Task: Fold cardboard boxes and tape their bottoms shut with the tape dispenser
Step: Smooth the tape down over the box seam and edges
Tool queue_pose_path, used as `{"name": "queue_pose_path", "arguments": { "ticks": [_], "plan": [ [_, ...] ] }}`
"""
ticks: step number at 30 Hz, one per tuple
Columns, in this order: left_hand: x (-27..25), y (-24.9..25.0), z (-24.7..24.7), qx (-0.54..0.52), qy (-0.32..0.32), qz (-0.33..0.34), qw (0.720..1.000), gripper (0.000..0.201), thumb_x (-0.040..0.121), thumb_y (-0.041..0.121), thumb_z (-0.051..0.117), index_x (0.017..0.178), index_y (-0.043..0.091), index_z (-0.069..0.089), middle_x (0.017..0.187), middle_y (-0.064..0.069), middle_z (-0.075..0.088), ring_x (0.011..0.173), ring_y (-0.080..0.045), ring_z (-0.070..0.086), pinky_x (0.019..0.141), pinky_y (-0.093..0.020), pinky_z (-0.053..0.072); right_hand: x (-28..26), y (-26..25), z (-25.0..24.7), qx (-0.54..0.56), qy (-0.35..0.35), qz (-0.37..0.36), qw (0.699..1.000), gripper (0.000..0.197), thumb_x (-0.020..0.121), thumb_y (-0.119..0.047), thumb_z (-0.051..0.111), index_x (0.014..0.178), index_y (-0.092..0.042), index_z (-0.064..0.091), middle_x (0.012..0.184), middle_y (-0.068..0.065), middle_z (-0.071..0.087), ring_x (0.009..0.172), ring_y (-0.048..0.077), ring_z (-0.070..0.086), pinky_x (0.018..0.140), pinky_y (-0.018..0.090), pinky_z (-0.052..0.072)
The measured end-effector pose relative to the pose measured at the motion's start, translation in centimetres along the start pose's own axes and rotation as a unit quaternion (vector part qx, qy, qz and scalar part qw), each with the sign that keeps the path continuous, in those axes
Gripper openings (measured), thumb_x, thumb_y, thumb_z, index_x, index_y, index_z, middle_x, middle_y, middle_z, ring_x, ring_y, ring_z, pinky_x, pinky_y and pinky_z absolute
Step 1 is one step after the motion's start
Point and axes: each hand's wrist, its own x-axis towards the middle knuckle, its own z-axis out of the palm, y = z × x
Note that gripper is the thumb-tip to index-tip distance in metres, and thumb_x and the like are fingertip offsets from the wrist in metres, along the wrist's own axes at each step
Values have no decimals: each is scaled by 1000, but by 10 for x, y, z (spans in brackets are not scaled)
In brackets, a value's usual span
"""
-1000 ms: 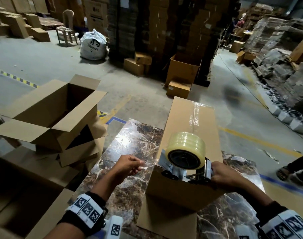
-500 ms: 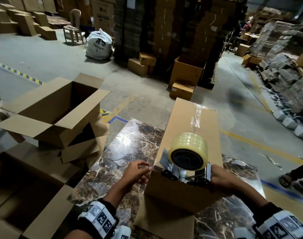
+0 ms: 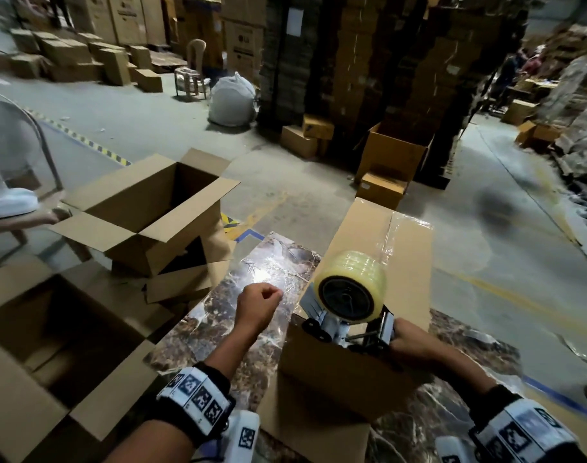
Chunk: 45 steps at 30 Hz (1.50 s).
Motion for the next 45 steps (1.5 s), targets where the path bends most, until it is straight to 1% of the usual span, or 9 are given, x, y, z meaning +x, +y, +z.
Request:
{"name": "queue_pose_path", "arguments": {
  "ticks": [8,13,17,21,26,32,38,42,45],
  "plan": [
    [-37,7,40,-104,-37,-67,992,47,86,31,69,51,22,38,55,1,31,55,-12,26,55,-31,18,5,5,3,-15,2,-19,1000,15,87,-24,70,79,-12,67,59,3,57,47,15,49,49,29,42],
    [-45,13,44,-139,-24,-116,983,23,79,30,68,72,13,54,73,-6,43,71,-17,38,58,-30,27,9,8,3,-51,15,-22,998,19,86,-17,66,68,-15,60,56,1,57,44,15,51,47,26,42],
    [-40,20,36,-107,-44,-124,986,32,88,8,61,57,16,57,65,-6,48,63,-16,39,54,-28,30,11,9,1,-67,23,-24,997,30,82,-6,61,54,-14,52,46,-2,50,42,15,46,50,24,35],
    [-38,27,30,-62,-65,-134,987,44,90,4,56,51,21,46,56,1,43,53,-12,40,55,-27,33,13,15,2,-107,22,-41,993,16,79,-8,61,63,-7,58,63,13,54,56,21,49,57,30,37],
    [-36,27,31,-51,-83,-133,986,16,93,3,55,84,12,65,90,-10,64,85,-22,61,85,-40,55,6,28,4,-122,35,-44,991,21,85,-17,61,79,3,62,76,14,63,58,19,51,54,30,37],
    [-38,32,37,-91,-49,-148,984,24,96,15,63,84,-5,66,72,-8,65,57,-7,62,53,-20,48,-17,71,-15,-73,37,-63,995,20,83,-35,72,94,-18,69,83,3,71,65,20,65,55,33,47],
    [-37,42,36,-53,-50,-149,986,26,98,18,59,78,1,62,78,-11,60,69,-18,57,66,-28,48,-34,94,-24,-60,53,-76,994,18,86,-33,72,102,-28,66,75,-2,69,45,4,50,46,25,40],
    [-44,57,39,242,-36,7,969,30,100,19,49,75,6,60,68,-8,53,65,-20,50,56,-27,31,-38,87,-27,-65,45,-79,994,28,84,-33,73,110,-25,64,78,-2,69,51,8,55,49,30,45],
    [-70,51,50,373,18,260,890,18,95,10,53,104,4,68,102,-17,70,94,-30,68,75,-37,56,-44,84,-31,-24,24,-75,997,36,85,-28,75,117,-22,61,79,0,66,52,7,52,50,28,43]
  ]
}}
